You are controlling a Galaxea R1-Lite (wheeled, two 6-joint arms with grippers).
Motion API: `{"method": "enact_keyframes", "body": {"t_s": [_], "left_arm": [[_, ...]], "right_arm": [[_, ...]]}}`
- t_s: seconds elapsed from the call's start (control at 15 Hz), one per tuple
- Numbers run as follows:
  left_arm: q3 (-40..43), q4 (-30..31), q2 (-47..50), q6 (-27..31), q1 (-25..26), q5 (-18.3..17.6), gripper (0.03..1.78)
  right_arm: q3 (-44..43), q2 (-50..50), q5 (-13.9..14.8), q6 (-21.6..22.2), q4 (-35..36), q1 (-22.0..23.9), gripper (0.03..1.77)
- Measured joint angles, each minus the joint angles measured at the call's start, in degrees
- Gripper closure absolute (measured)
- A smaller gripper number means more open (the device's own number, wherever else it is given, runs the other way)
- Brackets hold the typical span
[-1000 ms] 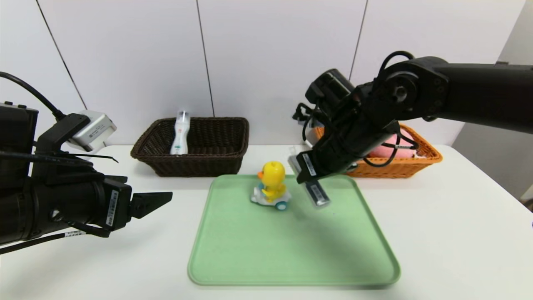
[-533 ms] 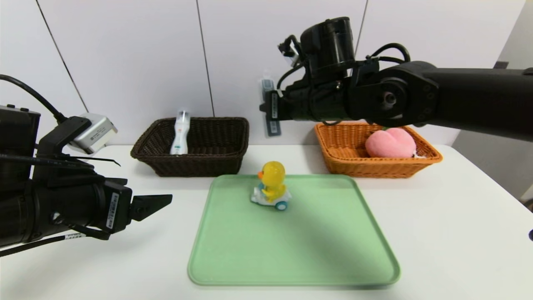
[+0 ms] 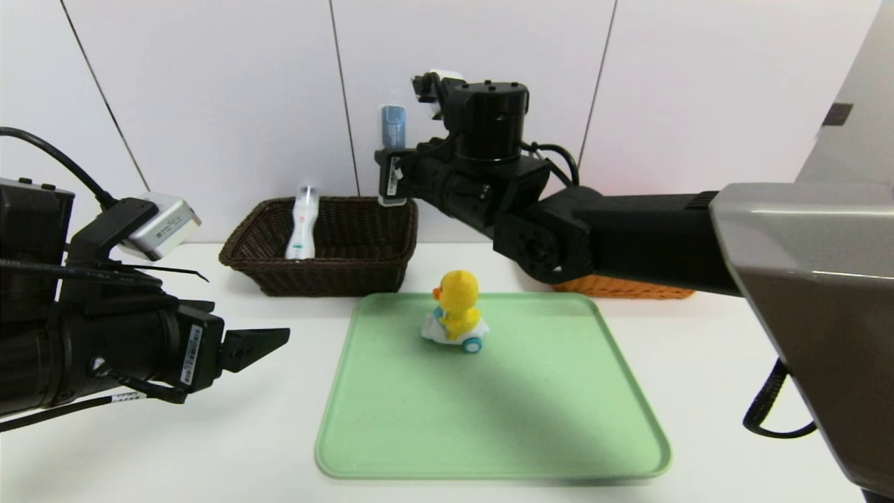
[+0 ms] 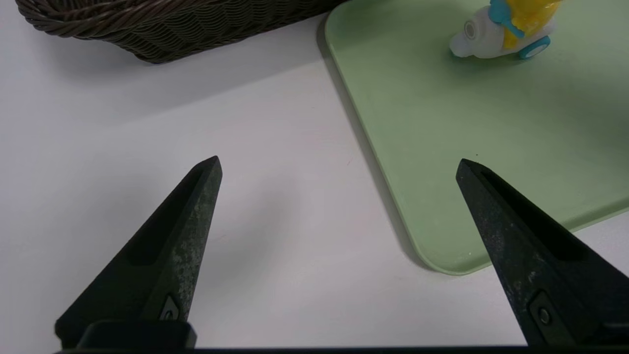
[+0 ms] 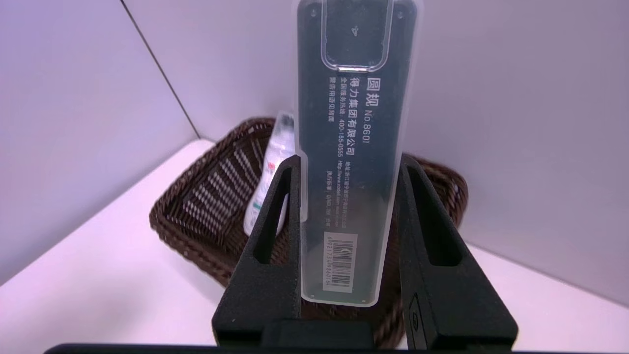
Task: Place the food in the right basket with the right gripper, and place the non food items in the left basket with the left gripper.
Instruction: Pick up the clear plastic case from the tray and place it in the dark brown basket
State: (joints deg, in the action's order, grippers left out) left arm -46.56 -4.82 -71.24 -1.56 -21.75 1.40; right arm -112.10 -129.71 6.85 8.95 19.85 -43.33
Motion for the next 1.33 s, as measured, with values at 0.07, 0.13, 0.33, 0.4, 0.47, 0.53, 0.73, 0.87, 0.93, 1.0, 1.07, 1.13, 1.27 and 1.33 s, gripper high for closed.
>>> {"method": "enact_keyframes", "body": {"t_s": [0.07, 0.13, 0.33, 0.4, 0.47, 0.53, 0.73, 0.87, 0.93, 1.0, 1.07, 1.13, 1.27, 1.33], "left_arm": [[0.0, 0.0, 0.0, 0.1, 0.0, 0.0, 0.12], [0.1, 0.0, 0.0, 0.0, 0.0, 0.0, 0.12], [0.9, 0.0, 0.2, 0.0, 0.0, 0.0, 0.12], [1.4, 0.0, 0.4, 0.0, -0.1, 0.1, 0.12], [1.7, 0.0, 0.6, 0.0, -0.2, 0.1, 0.12], [1.9, 0.0, 0.9, 0.0, -0.2, 0.4, 0.12], [2.0, 0.0, 1.4, 0.1, -0.2, 0.8, 0.12], [2.1, 0.0, 1.8, 0.1, -0.2, 0.9, 0.12], [2.1, 0.0, 1.9, 0.1, -0.2, 0.9, 0.12], [2.0, 0.0, 2.0, 0.2, -0.2, 0.9, 0.12], [2.0, 0.0, 2.0, 0.2, -0.2, 0.9, 0.12], [1.9, 0.1, 2.1, 0.2, -0.2, 1.0, 0.12], [1.9, 0.0, 2.1, 0.2, -0.2, 0.9, 0.12], [1.9, 0.0, 2.1, 0.2, -0.2, 0.9, 0.12]], "right_arm": [[0.0, -1.1, 0.5, -0.5, 2.4, -0.1, 1.26], [0.0, -2.3, 1.2, -1.2, 4.0, -0.2, 1.26], [0.0, -4.8, 0.9, -2.5, 7.0, -0.3, 1.26], [0.0, -5.4, 0.8, -2.6, 7.2, -0.4, 1.26], [0.1, -6.0, 0.5, -2.6, 7.3, -0.5, 1.26], [0.1, -6.4, 0.3, -2.6, 7.6, -0.5, 1.26], [0.0, -7.1, -1.2, -2.7, 7.7, -0.4, 1.26], [0.0, -7.6, -1.4, -2.8, 7.7, -0.5, 1.26], [0.0, -7.8, -1.6, -2.8, 7.7, -0.4, 1.26], [0.0, -7.9, -1.8, -2.8, 7.7, -0.4, 1.26], [0.0, -8.1, -1.8, -2.8, 7.7, -0.4, 1.26], [0.0, -8.3, -1.8, -2.8, 7.7, -0.4, 1.26], [0.0, -8.7, -2.0, -2.9, 7.7, -0.2, 1.26], [0.0, -8.9, -2.0, -2.8, 7.7, -0.1, 1.26]]}}
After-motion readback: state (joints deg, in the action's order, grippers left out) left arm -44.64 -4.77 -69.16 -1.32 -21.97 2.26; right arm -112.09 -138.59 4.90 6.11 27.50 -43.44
